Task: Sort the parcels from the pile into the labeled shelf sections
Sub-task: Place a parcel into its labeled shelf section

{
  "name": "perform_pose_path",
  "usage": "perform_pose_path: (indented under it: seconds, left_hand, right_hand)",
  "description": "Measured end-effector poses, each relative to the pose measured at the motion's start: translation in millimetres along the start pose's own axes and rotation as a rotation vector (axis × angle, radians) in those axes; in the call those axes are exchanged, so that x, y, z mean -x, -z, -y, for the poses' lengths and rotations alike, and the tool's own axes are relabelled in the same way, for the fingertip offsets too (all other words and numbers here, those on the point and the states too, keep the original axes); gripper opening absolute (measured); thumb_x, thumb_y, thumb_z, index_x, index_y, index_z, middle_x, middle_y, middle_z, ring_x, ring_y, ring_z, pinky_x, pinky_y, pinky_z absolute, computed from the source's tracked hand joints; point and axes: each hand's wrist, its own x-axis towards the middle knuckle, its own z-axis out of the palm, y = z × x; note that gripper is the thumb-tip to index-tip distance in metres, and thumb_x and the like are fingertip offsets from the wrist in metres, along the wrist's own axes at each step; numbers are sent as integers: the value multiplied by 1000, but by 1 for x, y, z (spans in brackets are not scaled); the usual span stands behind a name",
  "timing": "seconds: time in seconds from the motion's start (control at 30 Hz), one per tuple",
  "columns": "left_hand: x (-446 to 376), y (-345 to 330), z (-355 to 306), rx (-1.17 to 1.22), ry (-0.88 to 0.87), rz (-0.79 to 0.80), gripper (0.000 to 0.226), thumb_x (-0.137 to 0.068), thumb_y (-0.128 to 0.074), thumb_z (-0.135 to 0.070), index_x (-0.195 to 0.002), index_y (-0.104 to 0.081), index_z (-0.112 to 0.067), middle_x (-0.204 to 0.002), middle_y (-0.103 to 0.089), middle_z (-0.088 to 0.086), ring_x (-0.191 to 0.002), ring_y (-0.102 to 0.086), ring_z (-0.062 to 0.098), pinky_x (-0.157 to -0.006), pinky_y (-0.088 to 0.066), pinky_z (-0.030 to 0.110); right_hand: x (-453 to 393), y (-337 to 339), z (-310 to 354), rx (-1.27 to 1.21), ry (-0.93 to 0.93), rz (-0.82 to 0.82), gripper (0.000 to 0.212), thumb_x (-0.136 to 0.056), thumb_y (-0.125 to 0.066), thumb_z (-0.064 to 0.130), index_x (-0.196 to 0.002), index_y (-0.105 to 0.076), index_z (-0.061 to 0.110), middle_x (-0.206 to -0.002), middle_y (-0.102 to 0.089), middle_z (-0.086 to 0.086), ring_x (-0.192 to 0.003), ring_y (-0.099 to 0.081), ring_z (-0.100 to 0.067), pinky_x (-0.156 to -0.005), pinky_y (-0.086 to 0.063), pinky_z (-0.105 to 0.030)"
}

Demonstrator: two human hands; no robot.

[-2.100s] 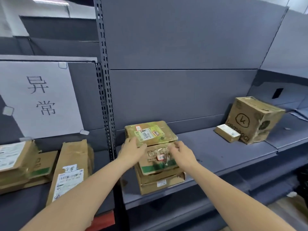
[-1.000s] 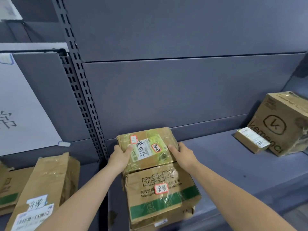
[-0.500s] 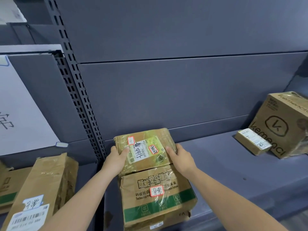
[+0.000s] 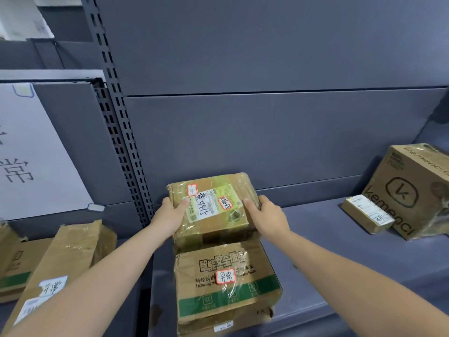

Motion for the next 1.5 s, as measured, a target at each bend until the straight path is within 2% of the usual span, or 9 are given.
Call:
perform_pose_path:
  seconds: [0.33, 0.57, 0.83, 0.93, 1.0, 1.07, 1.23, 1.3, 1.5]
  left_hand:
    - [44, 10, -48, 67, -36, -127, 50, -97, -39, -53, -126, -38, -12, -93, -56, -1, -78, -57, 17, -77, -51, 35]
    - [83, 18, -76, 90, -51, -204, 53, -96, -39, -49, -136, -32, -14, -116, -57, 4, -99, -56, 28, -89, -47, 41]
    - [114, 0, -67, 366, 63, -127, 111, -69, -50, -60, -147, 25, -33, -150, -38, 6, -115, -56, 35, -91, -51, 51]
    - [125, -11, -57, 456, 108, -103, 91, -88, -58, -49, -152, 1, -19, -140, -44, 6, -111, -54, 29, -72, -55, 38]
    - [133, -14, -51, 465, 101, -138, 58, -91, -60, -44, -126, -26, -11, -117, -50, 3, -99, -55, 27, -56, -51, 32]
    - [133, -12, -45, 466, 91, -190, 51, -89, -61, -46, -111, -27, -15, -107, -50, 3, -93, -59, 28, -59, -53, 35]
    - [131, 14, -40, 110, 110, -279, 67, -84, -55, -64, -121, -37, -11, -126, -36, 8, -78, -45, 22, -78, -51, 39]
    - [124, 27, -40, -40, 56, -302, 69, -82, -52, -70, -122, -42, -14, -129, -38, 8, -89, -44, 25, -81, -43, 37]
    - [109, 41, -38, -117, -103, -38, 54, -75, -61, -72, -101, -61, -26, -102, -66, -7, -95, -62, 15, -88, -52, 39]
  right_hand:
    - [-4, 56, 22, -89, 57, -78, 41, -91, -45, 60, -90, -56, 20, -85, -63, 4, -89, -58, -23, -71, -43, -35]
    - [-15, 91, 36, -252, 103, -78, 39, -84, -54, 64, -91, -68, 28, -87, -66, 11, -89, -60, -14, -80, -50, -35]
    - [-12, 113, 44, -397, 127, -66, 33, -81, -63, 59, -84, -74, 28, -88, -72, 3, -88, -68, -19, -83, -57, -42]
    - [-12, 119, 42, -366, 143, -31, 35, -78, -69, 58, -83, -76, 24, -84, -74, 0, -84, -69, -20, -78, -59, -42]
    - [-12, 118, 39, -348, 153, -1, 32, -76, -72, 57, -81, -76, 26, -82, -74, 4, -82, -70, -16, -75, -59, -37]
    - [-10, 115, 38, -352, 170, 17, 33, -76, -73, 57, -82, -77, 24, -81, -74, 4, -82, -70, -15, -73, -58, -32]
    - [-7, 107, 40, -348, 216, 50, 30, -79, -72, 53, -88, -78, 25, -82, -75, 8, -82, -69, -10, -72, -54, -25]
    - [-5, 102, 43, -358, 224, 58, 28, -80, -72, 51, -91, -78, 26, -85, -74, 11, -84, -68, -6, -70, -50, -20]
    - [0, 90, 59, -368, 239, 33, 26, -83, -68, 52, -84, -75, 27, -84, -72, 10, -83, -66, -8, -67, -49, -21]
